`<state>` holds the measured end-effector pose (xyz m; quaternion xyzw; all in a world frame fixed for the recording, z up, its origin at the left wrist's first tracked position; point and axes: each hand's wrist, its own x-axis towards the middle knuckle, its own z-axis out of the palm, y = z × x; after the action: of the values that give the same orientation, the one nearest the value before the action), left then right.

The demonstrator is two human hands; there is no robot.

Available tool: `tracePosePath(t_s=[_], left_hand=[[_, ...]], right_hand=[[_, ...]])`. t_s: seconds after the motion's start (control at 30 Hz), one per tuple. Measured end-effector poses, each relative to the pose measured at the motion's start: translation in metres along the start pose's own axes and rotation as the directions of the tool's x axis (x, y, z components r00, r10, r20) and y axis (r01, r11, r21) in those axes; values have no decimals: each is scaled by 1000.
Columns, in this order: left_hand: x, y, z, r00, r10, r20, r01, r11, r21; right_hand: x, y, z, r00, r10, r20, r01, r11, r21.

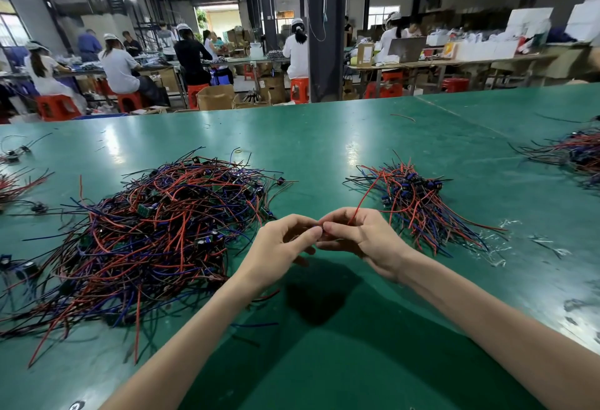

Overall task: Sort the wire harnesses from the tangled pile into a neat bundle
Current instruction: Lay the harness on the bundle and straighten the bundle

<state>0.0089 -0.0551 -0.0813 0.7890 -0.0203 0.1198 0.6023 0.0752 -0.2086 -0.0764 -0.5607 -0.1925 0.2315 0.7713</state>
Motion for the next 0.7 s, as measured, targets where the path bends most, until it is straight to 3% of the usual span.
tracePosePath(t_s=[0.33, 0.5, 0.7], left_hand=[[4, -4, -3, 999, -42, 9, 42, 999, 1], [5, -5, -8, 996, -85, 31, 82, 994, 66], [5, -4, -8, 993, -117, 19, 114, 987, 117]], right_hand=[[2, 4, -3, 1000, -11, 3, 11, 1000, 22], [5, 1, -6, 997, 18, -77, -15, 999, 49], [6, -4, -12, 987, 31, -159, -41, 998, -57]])
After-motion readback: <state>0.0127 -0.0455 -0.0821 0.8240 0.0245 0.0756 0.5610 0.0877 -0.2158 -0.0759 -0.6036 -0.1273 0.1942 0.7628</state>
